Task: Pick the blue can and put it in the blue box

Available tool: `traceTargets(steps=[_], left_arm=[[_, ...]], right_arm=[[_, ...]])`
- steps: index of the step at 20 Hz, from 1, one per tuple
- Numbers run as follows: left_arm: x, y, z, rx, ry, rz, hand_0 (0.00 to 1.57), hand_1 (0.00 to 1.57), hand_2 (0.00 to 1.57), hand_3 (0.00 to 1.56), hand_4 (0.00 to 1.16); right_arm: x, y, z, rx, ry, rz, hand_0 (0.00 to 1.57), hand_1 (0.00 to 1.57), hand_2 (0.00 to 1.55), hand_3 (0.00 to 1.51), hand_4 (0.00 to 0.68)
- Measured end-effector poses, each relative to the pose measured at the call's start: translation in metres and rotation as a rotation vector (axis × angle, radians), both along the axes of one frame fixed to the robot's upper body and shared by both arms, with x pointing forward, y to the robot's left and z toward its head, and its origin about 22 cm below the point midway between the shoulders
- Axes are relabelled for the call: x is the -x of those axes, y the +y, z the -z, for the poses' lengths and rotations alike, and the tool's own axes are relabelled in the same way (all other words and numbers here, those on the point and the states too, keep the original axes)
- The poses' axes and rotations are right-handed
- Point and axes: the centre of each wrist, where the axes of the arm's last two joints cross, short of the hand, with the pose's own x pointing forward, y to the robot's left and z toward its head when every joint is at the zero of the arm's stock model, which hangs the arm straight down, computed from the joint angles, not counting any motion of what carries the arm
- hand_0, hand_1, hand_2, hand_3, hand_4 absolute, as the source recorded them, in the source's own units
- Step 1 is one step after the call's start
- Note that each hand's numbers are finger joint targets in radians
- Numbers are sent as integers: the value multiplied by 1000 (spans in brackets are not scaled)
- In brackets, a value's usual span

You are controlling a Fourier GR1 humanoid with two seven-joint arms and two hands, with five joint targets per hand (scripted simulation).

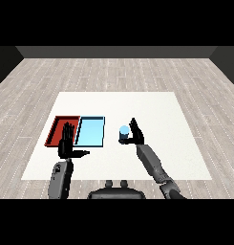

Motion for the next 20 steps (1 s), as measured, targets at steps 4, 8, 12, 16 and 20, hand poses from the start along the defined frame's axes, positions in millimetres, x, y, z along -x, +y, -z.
traceTargets(steps=[4, 8, 12, 16, 20], left_arm=[[-1, -4, -5, -2, -4, -6, 0, 0, 0, 0, 0], [8, 3, -3, -5, 8, -14, 0, 0, 0, 0, 0], [9, 3, -6, -7, -3, -12, 0, 0, 0, 0, 0], [8, 0, -5, 0, -1, -6, 0, 0, 0, 0, 0], [4, 3, -9, 2, -3, -10, 0, 0, 0, 0, 0]], right_arm=[[1, 1, 4, -11, -1, -11, 0, 0, 0, 0, 0], [-9, 7, 3, -11, -1, -16, 0, 0, 0, 0, 0], [-12, 12, 3, -6, -1, -25, 0, 0, 0, 0, 0], [-13, 16, 5, 0, 8, -31, 0, 0, 0, 0, 0], [-18, 16, 9, -11, 13, -52, 0, 0, 0, 0, 0]])
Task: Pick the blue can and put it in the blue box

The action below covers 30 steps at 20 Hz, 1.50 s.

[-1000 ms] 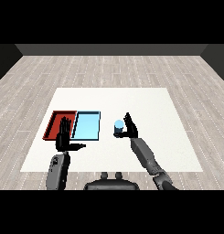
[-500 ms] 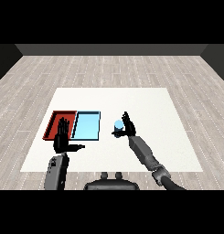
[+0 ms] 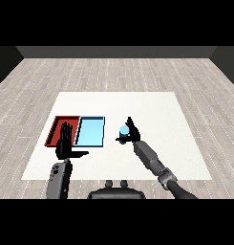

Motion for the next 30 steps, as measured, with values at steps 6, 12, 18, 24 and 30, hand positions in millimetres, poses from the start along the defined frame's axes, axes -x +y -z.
traceTargets(steps=[6, 12, 18, 24, 30], left_arm=[[2, 1, 0, 2, 0, 0, 0, 0, 0, 0, 0], [1, -3, -4, 6, -4, 0, 0, 0, 0, 0, 0], [-2, -4, -1, 13, -10, 15, 0, 0, 0, 0, 0], [6, -14, 4, -7, 16, 33, 0, 0, 0, 0, 0], [-8, -34, 15, -40, 63, 74, 0, 0, 0, 0, 0]], right_arm=[[-1, 9, -4, 22, 3, 34, 1340, 1340, 1394, 1332, 397], [-5, 14, -6, 132, 41, 70, 1568, 1568, 1502, 1457, 677], [-10, 18, -16, 178, 42, 85, 1540, 1540, 1475, 1424, 662], [-11, 21, -30, 183, -32, 81, 1489, 1489, 1453, 1408, 653], [-16, 24, -47, 186, -117, 69, 1493, 1493, 1451, 1405, 648]])
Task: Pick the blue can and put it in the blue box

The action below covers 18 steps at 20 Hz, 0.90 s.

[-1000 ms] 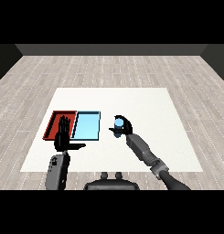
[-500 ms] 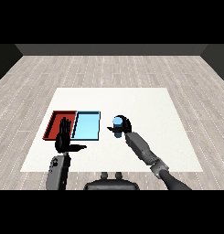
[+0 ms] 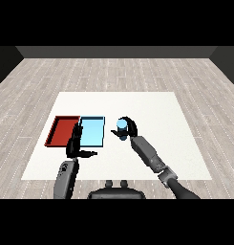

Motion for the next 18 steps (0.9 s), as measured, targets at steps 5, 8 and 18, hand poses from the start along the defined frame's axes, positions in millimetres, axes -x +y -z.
traceTargets(steps=[5, 8, 18], left_arm=[[-9, -21, 4, 11, 42, 54, 0, 0, 0, 0, 0], [-11, -26, 3, 20, 62, 80, 0, 0, 0, 0, 0], [-16, -48, 1, 8, 97, 129, 0, 0, 0, 0, 0]], right_arm=[[-3, 9, -21, -9, -105, -42, 1440, 1440, 1444, 1421, 665], [1, 4, -30, -11, -138, -55, 1440, 1440, 1444, 1421, 665], [26, -20, -48, -15, -177, -74, 1434, 1434, 1429, 1407, 654]])
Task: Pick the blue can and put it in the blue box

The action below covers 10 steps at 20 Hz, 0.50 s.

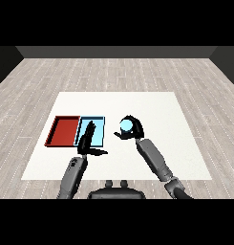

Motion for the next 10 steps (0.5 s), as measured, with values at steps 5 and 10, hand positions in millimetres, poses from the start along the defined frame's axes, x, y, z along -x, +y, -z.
traceTargets(steps=[5, 10], left_arm=[[-14, -27, -5, -25, 8, 24, 0, 0, 0, 0, 0], [-28, -42, -4, -33, 37, 34, 0, 0, 0, 0, 0]], right_arm=[[4, 8, -3, -5, 1, -14, 1422, 1422, 1444, 1411, 661], [0, 7, -9, -11, -12, -26, 1416, 1416, 1448, 1415, 658]])
